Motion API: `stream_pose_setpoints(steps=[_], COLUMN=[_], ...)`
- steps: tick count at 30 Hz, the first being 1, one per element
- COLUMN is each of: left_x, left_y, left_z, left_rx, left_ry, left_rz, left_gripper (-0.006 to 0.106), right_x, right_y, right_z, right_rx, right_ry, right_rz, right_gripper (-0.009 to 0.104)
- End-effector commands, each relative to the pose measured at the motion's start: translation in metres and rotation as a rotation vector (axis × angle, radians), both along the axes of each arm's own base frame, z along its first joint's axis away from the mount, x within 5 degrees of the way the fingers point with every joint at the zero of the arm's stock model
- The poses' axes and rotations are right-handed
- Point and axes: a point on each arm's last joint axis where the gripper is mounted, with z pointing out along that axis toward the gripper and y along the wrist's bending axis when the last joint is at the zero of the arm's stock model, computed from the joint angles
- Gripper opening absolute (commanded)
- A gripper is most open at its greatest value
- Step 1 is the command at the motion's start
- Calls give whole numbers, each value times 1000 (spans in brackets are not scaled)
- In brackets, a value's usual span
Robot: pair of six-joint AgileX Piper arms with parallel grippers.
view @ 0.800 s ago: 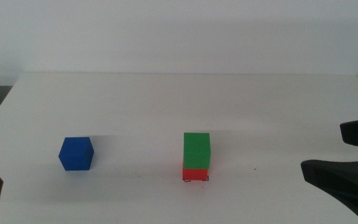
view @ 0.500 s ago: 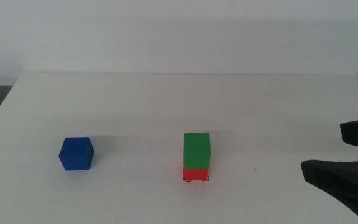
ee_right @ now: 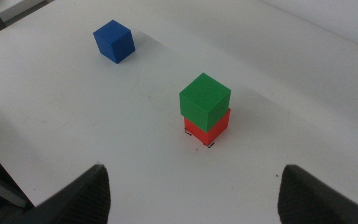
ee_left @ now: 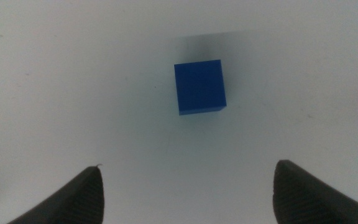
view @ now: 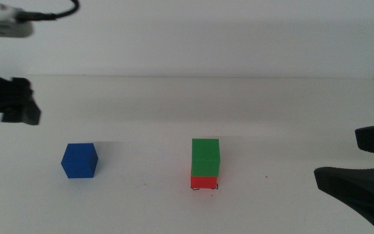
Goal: Stack red cubes first, then green, then blue cubes in a specific spot.
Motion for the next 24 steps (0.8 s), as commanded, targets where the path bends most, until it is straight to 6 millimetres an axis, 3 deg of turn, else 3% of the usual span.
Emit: stream_pose_setpoints(steps=[1, 6, 12, 18, 24], left_x=[22, 63, 100, 118, 128], left_y=[-2, -20, -27, -29, -31], left_z=[-13, -48, -98, -139, -164], left_rx=[-4, 35, -12, -11, -16], left_ry=[27, 21, 138, 213, 247], left_rz=[-3, -59, 38, 59, 65], left_gripper=[91, 91, 91, 91, 91], right_x=[1, 1, 1, 1, 1], right_y=[-1, -1, -1, -1, -1], right_z=[0, 0, 0, 0, 0], right_rx=[2, 2, 4, 4, 4], right_ry=[-12, -12, -10, -10, -10], right_rz=[-2, -2, -4, -4, -4], right_gripper=[93, 93, 93, 93, 93])
